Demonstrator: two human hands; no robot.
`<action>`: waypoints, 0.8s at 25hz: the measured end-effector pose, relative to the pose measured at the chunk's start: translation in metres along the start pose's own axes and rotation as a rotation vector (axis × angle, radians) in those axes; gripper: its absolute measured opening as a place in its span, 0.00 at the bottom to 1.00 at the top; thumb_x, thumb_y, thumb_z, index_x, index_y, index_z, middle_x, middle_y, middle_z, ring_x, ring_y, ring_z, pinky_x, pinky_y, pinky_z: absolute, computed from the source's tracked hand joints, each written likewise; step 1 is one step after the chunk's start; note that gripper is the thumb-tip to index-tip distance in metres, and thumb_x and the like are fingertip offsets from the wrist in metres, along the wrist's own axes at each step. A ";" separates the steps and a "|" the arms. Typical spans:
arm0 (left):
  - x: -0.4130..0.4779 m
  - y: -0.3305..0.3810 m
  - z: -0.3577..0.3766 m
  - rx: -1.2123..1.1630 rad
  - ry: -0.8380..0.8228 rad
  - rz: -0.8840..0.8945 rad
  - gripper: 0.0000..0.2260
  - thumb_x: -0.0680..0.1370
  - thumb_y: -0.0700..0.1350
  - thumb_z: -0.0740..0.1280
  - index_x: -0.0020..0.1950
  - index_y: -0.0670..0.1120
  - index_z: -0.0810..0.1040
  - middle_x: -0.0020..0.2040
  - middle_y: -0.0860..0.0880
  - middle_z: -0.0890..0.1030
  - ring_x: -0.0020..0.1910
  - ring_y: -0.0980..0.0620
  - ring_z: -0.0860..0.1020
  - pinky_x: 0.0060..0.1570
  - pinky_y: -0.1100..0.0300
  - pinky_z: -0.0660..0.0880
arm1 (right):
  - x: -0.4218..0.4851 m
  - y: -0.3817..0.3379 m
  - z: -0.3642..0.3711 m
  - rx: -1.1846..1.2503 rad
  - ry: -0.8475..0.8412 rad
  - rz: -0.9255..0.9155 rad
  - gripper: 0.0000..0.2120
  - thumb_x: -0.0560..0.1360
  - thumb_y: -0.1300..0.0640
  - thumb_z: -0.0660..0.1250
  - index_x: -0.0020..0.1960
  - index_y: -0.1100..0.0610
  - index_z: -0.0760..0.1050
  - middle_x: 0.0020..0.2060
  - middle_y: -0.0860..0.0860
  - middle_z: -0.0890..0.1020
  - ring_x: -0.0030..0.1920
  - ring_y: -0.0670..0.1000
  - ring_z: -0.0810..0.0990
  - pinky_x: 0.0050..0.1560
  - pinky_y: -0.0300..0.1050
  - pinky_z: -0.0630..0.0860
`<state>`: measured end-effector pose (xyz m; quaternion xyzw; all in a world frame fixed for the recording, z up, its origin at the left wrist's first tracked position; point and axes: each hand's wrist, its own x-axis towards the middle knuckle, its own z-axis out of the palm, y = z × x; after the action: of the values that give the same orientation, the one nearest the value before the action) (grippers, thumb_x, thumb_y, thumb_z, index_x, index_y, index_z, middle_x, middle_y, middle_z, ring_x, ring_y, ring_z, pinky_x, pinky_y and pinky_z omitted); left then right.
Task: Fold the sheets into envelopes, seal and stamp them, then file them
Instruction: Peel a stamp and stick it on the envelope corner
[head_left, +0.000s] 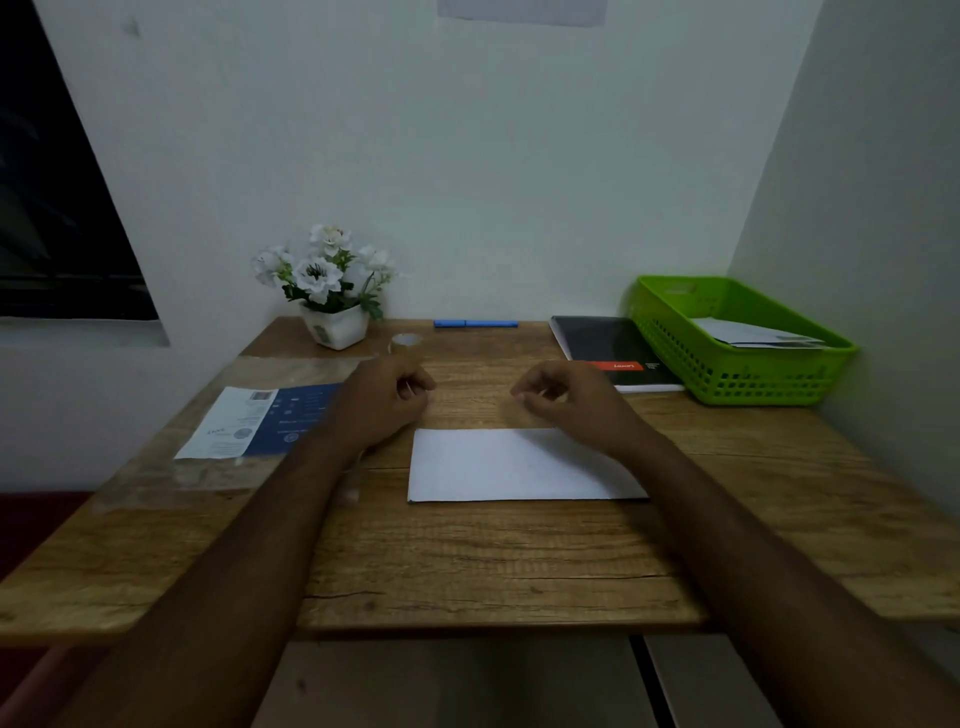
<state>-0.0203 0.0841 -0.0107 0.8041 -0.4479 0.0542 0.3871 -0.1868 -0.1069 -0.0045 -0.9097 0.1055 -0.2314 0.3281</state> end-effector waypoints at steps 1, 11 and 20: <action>0.001 -0.004 -0.001 0.010 0.052 -0.019 0.07 0.73 0.38 0.69 0.49 0.44 0.83 0.44 0.49 0.82 0.42 0.54 0.78 0.44 0.58 0.76 | 0.011 -0.007 0.010 -0.015 -0.025 -0.019 0.02 0.74 0.53 0.70 0.45 0.47 0.81 0.40 0.42 0.83 0.41 0.40 0.79 0.46 0.44 0.77; 0.014 -0.031 -0.005 0.184 0.322 -0.142 0.05 0.70 0.43 0.70 0.44 0.46 0.83 0.40 0.49 0.84 0.41 0.50 0.80 0.41 0.60 0.72 | 0.117 -0.039 0.098 -0.146 0.044 0.058 0.11 0.75 0.52 0.66 0.56 0.45 0.79 0.44 0.44 0.79 0.50 0.47 0.80 0.47 0.42 0.70; 0.025 -0.037 -0.003 0.302 0.299 -0.157 0.11 0.73 0.45 0.68 0.55 0.46 0.82 0.49 0.47 0.83 0.50 0.48 0.79 0.47 0.55 0.74 | 0.137 -0.026 0.121 -0.268 0.090 0.140 0.05 0.76 0.49 0.67 0.48 0.49 0.79 0.45 0.48 0.83 0.47 0.50 0.79 0.43 0.44 0.68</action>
<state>0.0237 0.0800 -0.0192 0.8683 -0.3084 0.2092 0.3275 -0.0068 -0.0681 -0.0217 -0.9246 0.2129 -0.2322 0.2141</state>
